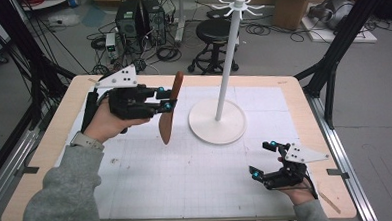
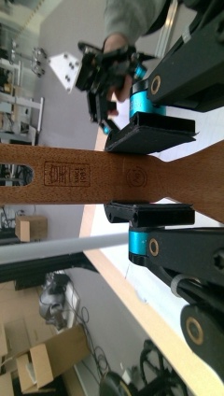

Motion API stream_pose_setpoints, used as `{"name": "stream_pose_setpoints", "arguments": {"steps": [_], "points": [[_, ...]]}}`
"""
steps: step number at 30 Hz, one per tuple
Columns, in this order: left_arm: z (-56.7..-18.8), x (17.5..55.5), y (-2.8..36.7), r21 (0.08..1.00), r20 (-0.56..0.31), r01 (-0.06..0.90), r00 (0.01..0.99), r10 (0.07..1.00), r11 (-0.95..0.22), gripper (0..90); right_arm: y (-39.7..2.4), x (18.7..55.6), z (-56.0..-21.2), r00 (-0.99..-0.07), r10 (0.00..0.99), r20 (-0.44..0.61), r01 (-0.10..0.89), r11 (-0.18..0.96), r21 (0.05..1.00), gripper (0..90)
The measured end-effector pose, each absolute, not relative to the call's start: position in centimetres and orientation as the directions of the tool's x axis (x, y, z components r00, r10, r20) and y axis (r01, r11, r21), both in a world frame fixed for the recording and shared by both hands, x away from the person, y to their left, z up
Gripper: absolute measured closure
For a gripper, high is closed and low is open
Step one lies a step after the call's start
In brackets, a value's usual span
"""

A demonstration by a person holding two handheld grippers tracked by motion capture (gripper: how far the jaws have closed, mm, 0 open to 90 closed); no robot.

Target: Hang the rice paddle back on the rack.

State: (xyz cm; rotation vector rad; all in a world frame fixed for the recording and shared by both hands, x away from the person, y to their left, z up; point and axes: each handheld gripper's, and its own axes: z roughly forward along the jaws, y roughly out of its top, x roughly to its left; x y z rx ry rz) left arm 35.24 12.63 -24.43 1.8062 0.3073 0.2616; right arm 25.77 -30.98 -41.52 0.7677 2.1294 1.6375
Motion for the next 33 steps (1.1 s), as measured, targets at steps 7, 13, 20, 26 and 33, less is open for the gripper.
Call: {"name": "stream_pose_setpoints", "arguments": {"steps": [7, 13, 20, 26, 33], "points": [[-23.2, 36.9, 11.6, 0.961, 0.036, 0.063, 0.936, 0.349, -0.269, 65.2, -31.1, 25.7, -41.6, -0.793, 0.607, 0.061, 0.215, 0.185, 0.959, 2.4], [-21.9, 37.8, 11.3, 0.965, 0.037, 0.059, 0.934, 0.354, -0.255, 65.2, -31.2, 25.7, -41.6, -0.791, 0.609, 0.061, 0.213, 0.180, 0.960, 2.4], [-19.4, 38.6, 10.2, 0.976, 0.006, 0.065, 0.947, 0.321, -0.210, 65.2, -31.1, 25.8, -41.7, -0.790, 0.610, 0.065, 0.220, 0.184, 0.958, 2.4], [-17.6, 39.6, 9.0, 0.975, 0.014, 0.060, 0.943, 0.333, -0.212, 65.2, -31.2, 25.8, -41.7, -0.789, 0.611, 0.072, 0.222, 0.175, 0.959, 2.4], [-16.0, 40.2, 6.9, 0.978, -0.013, 0.081, 0.944, 0.329, -0.194, 65.2, -31.3, 25.7, -41.7, -0.788, 0.612, 0.069, 0.219, 0.174, 0.960, 2.4]]}}
